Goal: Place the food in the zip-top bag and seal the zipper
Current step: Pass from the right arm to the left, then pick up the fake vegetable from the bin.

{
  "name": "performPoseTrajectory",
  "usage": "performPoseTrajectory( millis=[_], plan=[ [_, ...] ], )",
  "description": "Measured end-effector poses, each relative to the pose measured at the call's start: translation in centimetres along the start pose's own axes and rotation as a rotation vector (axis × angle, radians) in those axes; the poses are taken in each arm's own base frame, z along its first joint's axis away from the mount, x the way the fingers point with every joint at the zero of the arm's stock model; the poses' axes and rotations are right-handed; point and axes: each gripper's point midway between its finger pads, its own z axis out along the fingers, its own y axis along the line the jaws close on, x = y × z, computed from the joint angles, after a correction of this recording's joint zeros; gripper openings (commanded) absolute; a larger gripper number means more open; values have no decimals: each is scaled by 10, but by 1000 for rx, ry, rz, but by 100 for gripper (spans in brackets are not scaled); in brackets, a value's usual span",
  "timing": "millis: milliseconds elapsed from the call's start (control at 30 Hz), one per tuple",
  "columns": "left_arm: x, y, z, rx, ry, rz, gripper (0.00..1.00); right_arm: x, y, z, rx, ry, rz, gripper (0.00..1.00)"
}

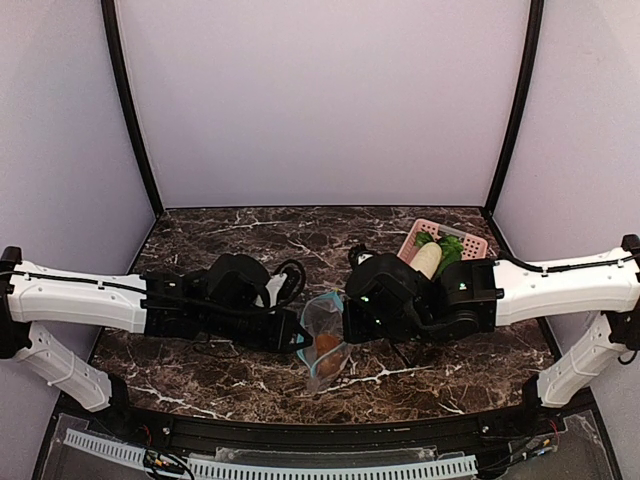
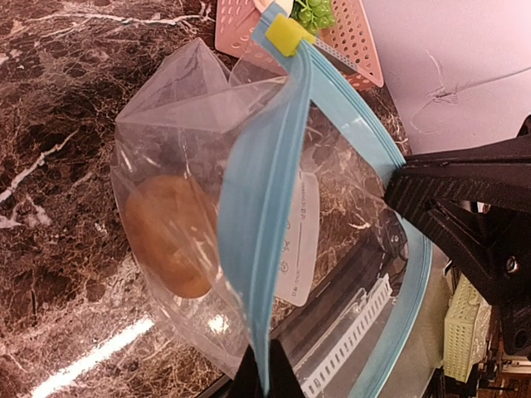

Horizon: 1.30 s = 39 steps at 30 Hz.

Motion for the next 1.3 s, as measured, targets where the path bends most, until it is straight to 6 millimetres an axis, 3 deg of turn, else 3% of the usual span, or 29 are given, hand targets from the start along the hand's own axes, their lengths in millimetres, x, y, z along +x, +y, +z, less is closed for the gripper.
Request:
performPoseTrajectory(
  millis=[33, 100, 133, 200, 333, 533, 733, 1000, 1300],
  plan=[
    [0, 0, 0, -3, 0, 3, 1, 0, 0, 0, 0, 0, 0, 10],
    [0, 2, 0, -9, -4, 3, 1, -1, -1, 0, 2, 0, -2, 45],
    [-1, 2, 0, -10, -6, 2, 1, -1, -1, 0, 2, 0, -7, 56],
    [-1, 2, -1, -13, -10, 2, 1, -2, -4, -2, 9, 2, -19, 71],
    [-5, 4, -6, -28, -30, 3, 1, -8, -12, -14, 36, 5, -41, 86],
    [-12, 6, -11, -38, -63, -3, 1, -30, -46, -51, 70, -23, -22, 90],
    [-14, 12, -11, -47, -66, -15, 1, -65, -132, -57, 218, -61, 93, 81],
    [-9, 21, -8, -62, -57, -34, 1, -85, -238, -17, 361, 15, 196, 69],
    [-2, 33, -9, -75, -51, -70, 1, -80, -325, 58, 404, 150, 298, 59]
  ],
)
